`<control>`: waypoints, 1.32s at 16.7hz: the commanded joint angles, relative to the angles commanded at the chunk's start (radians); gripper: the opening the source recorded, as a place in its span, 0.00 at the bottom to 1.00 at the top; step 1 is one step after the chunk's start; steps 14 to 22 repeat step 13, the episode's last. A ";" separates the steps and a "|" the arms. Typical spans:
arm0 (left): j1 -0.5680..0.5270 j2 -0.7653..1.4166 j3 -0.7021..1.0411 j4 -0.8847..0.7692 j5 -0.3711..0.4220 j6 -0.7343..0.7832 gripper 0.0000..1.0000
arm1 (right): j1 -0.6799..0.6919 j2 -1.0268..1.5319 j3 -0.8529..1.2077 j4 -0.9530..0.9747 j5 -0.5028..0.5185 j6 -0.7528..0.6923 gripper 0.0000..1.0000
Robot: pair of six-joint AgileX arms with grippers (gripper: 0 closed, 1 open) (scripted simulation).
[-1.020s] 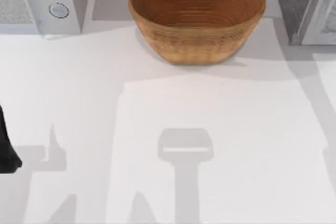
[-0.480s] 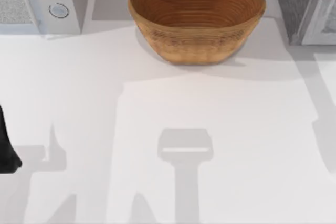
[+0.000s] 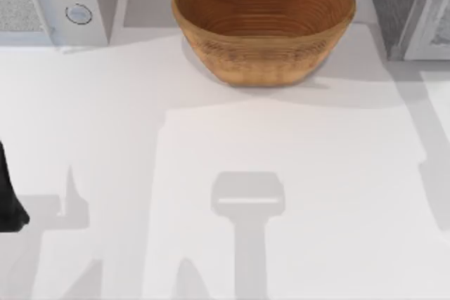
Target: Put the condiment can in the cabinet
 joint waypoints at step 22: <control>0.000 0.000 0.000 0.000 0.000 0.000 1.00 | 0.000 0.000 0.000 0.000 0.000 0.000 1.00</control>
